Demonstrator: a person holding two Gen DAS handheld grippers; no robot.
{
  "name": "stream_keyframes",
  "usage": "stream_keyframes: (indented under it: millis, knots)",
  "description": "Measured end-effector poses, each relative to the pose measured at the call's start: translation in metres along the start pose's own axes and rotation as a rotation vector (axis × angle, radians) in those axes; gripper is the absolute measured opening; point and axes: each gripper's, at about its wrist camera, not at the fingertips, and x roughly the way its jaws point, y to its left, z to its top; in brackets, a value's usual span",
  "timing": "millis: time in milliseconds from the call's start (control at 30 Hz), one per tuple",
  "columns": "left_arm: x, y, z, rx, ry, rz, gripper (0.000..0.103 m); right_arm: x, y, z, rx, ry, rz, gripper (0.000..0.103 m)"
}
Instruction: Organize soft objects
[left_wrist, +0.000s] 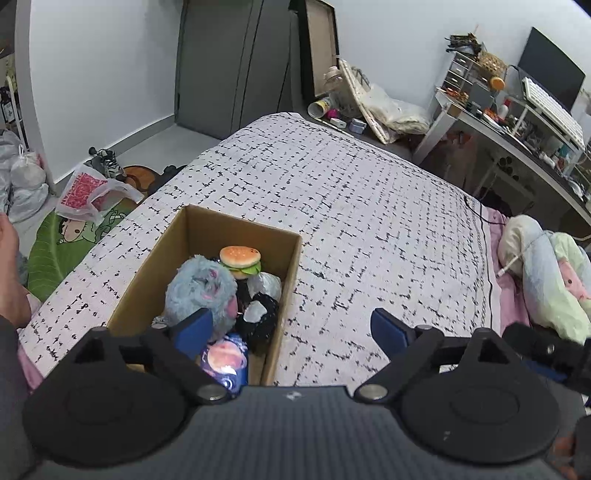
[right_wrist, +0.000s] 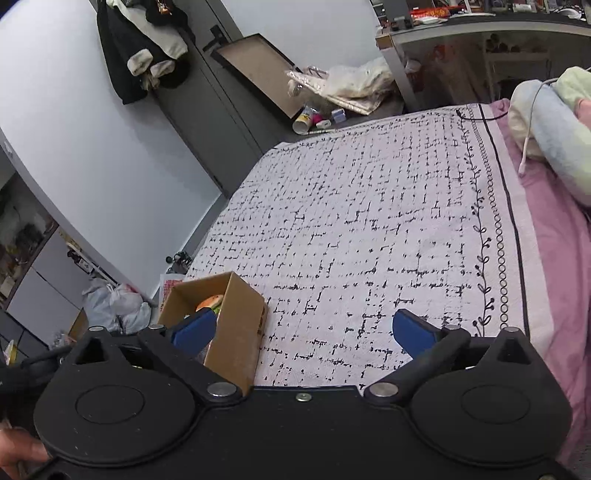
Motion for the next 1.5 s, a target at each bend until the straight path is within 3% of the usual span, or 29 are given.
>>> stream_keyframes:
  millis: [200,633,833,1500]
  knots:
    - [-0.023,-0.014,-0.007,0.03,-0.008,-0.004,0.102,-0.019,0.003,0.001,-0.032,0.006,0.0,0.103]
    - [-0.069,-0.043,-0.025,0.062,-0.027,-0.036,0.103,-0.07,0.011,-0.003,-0.15,0.002,-0.017,0.103]
    - [-0.087,-0.05,-0.037,0.078,-0.035,-0.014,0.103,-0.09,0.013,-0.005,-0.171,-0.022,-0.003,0.103]
    - [-0.118,-0.051,-0.064,0.103,-0.055,0.036,0.103,-0.113,0.03,-0.028,-0.272,0.011,0.029,0.103]
